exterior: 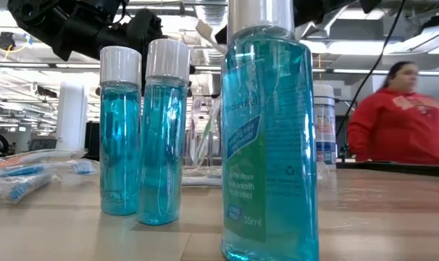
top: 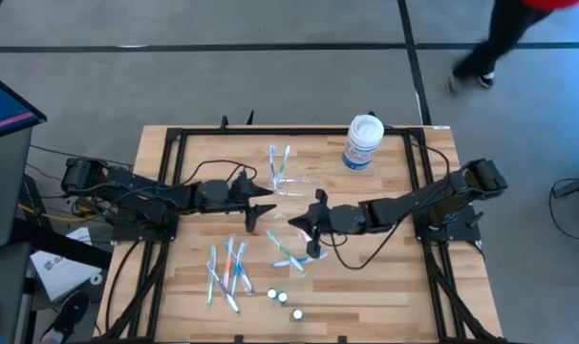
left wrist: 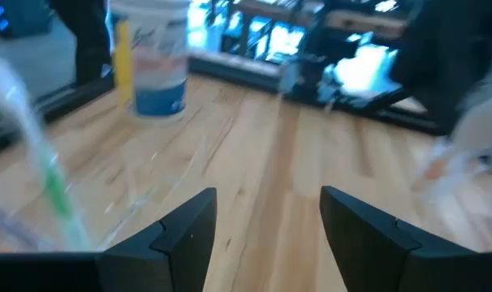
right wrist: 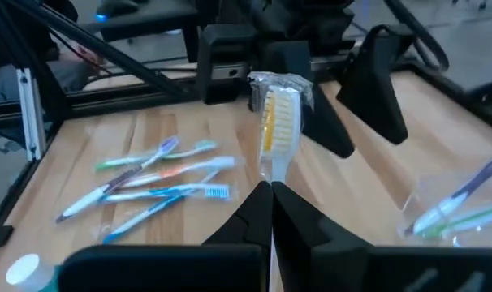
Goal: Pick & Place toothbrushing station
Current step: Put the right orange toothbrush into the transparent organizer
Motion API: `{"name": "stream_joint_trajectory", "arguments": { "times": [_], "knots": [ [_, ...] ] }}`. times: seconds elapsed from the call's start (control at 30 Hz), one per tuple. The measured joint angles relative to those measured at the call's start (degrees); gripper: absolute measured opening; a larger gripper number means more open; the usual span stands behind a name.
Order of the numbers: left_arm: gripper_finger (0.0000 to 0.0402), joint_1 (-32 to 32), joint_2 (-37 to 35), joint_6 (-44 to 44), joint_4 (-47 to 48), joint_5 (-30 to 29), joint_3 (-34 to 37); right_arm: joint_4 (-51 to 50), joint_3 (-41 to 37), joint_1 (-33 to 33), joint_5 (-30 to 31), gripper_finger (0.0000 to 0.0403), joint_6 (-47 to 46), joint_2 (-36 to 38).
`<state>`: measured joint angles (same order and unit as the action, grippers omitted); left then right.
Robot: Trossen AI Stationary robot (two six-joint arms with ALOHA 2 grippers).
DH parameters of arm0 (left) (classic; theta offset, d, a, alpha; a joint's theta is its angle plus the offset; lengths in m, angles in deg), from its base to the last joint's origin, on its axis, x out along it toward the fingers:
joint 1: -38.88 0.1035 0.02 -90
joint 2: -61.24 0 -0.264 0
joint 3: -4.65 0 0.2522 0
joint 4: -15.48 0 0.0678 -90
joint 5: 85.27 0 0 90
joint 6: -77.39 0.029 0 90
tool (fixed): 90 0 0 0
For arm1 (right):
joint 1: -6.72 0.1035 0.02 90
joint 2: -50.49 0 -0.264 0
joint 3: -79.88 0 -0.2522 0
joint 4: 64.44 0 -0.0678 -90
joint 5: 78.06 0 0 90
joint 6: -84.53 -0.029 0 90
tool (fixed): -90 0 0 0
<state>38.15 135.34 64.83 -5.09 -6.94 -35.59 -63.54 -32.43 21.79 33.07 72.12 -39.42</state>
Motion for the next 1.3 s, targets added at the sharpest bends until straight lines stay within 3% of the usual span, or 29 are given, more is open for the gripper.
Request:
{"name": "stream_joint_trajectory", "arguments": {
  "times": [0.7,1.3],
  "knots": [
    [0.0213,0.0,0.0,3.3,-14.4,13.3,0.0,8.5,0.0,-2.2,-0.1,0.0,5.6,1.2],
    [0.0205,0.0,0.0,3.7,-20.1,13.6,0.0,12.1,0.0,-4.2,-0.2,0.0,6.9,1.1]
  ]
}}
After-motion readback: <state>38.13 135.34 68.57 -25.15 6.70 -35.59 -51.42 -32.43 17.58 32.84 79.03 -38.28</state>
